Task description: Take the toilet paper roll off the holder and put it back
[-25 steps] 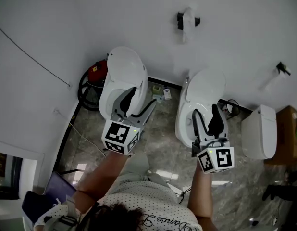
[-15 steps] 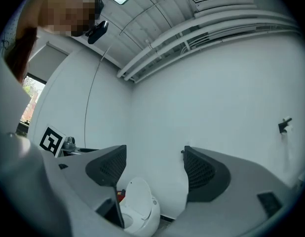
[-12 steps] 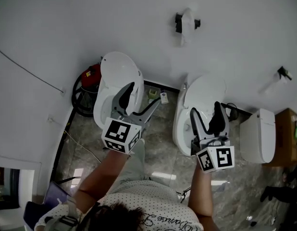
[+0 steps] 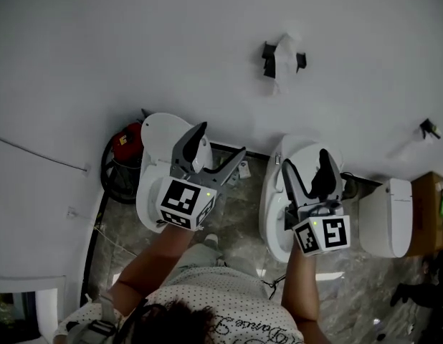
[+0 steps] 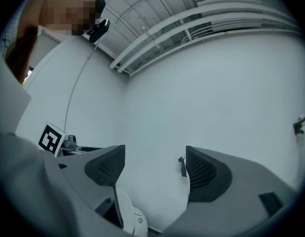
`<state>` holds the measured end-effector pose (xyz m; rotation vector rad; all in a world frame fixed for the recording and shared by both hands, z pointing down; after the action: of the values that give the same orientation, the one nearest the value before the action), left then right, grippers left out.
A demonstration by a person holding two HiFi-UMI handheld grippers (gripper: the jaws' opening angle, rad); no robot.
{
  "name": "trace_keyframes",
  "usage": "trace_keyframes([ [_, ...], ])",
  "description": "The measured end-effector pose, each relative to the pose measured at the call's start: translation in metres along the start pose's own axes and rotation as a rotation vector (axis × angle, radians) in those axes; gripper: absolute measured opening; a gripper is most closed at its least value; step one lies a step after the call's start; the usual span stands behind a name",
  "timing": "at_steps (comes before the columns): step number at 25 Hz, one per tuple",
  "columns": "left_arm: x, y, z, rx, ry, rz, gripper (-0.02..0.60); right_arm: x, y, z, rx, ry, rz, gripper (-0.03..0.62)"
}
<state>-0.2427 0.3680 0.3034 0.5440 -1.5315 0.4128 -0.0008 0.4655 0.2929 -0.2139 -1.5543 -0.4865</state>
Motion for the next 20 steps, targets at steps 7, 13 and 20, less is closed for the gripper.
trace_keyframes([
  [7,0.005,-0.072,0.030,-0.001,0.001,0.011,0.379,0.014,-0.057,-0.046,0.003,-0.021,0.016,0.374],
  [13,0.018,-0.135,0.040,-0.035,0.000,0.014,0.379,0.033,-0.101,-0.103,-0.026,-0.032,0.011,0.374],
  [20,0.011,-0.240,0.043,-0.090,-0.008,-0.026,0.379,0.026,-0.169,-0.202,-0.091,-0.005,-0.032,0.374],
])
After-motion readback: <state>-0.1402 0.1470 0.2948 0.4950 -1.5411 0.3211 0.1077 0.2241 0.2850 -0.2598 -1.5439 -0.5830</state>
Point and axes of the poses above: the fingertips, and each gripper's own axes: y backward along the fingers, z to its left, x out of its underside, the point moved 10 cm from there along y, backward along the fingers, and after that the axes turned 11 degrees about -x, right-handed, at the moved point
